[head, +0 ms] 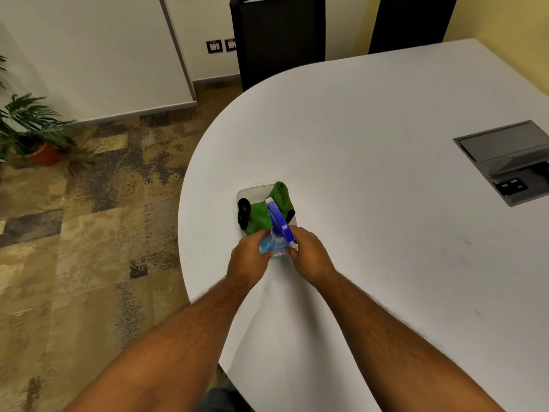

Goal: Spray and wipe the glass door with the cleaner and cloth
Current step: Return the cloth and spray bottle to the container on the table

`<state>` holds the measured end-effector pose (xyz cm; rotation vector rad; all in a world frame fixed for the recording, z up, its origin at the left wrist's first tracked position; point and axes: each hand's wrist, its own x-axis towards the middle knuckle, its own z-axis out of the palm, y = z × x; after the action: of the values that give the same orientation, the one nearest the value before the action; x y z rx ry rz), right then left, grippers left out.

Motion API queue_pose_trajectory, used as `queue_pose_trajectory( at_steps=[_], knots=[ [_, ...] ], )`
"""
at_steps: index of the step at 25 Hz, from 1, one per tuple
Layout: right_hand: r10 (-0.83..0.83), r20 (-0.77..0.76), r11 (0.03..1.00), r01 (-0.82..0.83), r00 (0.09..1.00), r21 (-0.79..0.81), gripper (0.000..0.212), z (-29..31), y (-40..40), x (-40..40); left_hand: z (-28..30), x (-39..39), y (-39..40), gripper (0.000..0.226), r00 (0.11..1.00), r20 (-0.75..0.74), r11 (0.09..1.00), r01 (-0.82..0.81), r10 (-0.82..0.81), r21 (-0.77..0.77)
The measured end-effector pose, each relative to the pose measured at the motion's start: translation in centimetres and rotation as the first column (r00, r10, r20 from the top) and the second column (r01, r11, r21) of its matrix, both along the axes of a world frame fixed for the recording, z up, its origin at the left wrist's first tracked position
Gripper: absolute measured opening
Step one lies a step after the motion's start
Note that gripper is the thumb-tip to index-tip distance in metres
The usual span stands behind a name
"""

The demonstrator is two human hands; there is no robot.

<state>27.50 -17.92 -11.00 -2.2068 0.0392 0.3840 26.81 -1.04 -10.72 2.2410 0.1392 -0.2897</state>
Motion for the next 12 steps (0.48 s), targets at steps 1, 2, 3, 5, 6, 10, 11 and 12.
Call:
queue_pose_trajectory(
  at_steps=[1,2,3,5,6,10,11,12],
  knots=[
    [0.022,0.001,1.0,-0.022,1.0,-0.003,0.041,0.3,-0.1,-0.1,-0.2,-0.2,0.1,0.056,1.0,0.003,1.0,-0.002,0.002,-0.001],
    [0.037,0.001,0.999,-0.037,0.999,-0.006,0.042,0.6,-0.2,-0.2,-0.1,-0.4,0.1,0.058,1.0,-0.005,1.0,0.0,0.0,-0.003],
    [0.041,-0.003,0.999,-0.041,0.999,-0.006,0.044,0.9,-0.3,-0.3,-0.4,-0.5,0.2,0.062,1.0,0.008,1.0,0.012,-0.012,-0.003],
    [0.026,0.011,1.0,-0.026,1.0,0.01,0.051,1.1,-0.5,-0.6,-1.4,-0.6,0.2,0.075,0.998,0.059,0.999,0.006,-0.009,0.05],
    [0.008,0.031,1.0,-0.009,0.999,0.028,0.055,1.3,-0.5,-0.8,-2.0,-0.6,0.2,0.08,0.997,0.083,0.997,-0.009,0.003,0.073],
    [-0.102,0.09,0.993,0.096,0.991,0.065,0.061,1.9,-0.4,-2.4,-0.9,-1.6,-0.2,0.082,0.991,0.109,0.994,-0.091,0.084,0.062],
    [-0.118,0.106,0.992,0.112,0.987,0.059,0.063,1.9,-0.4,-3.0,-0.7,-2.0,-0.2,0.082,0.988,0.116,0.994,-0.106,0.1,0.042],
    [-0.128,0.108,0.991,0.123,0.986,0.057,0.065,1.9,-0.3,-3.7,0.0,-2.8,-0.2,0.081,0.987,0.114,0.992,-0.12,0.116,0.031]
  ],
)
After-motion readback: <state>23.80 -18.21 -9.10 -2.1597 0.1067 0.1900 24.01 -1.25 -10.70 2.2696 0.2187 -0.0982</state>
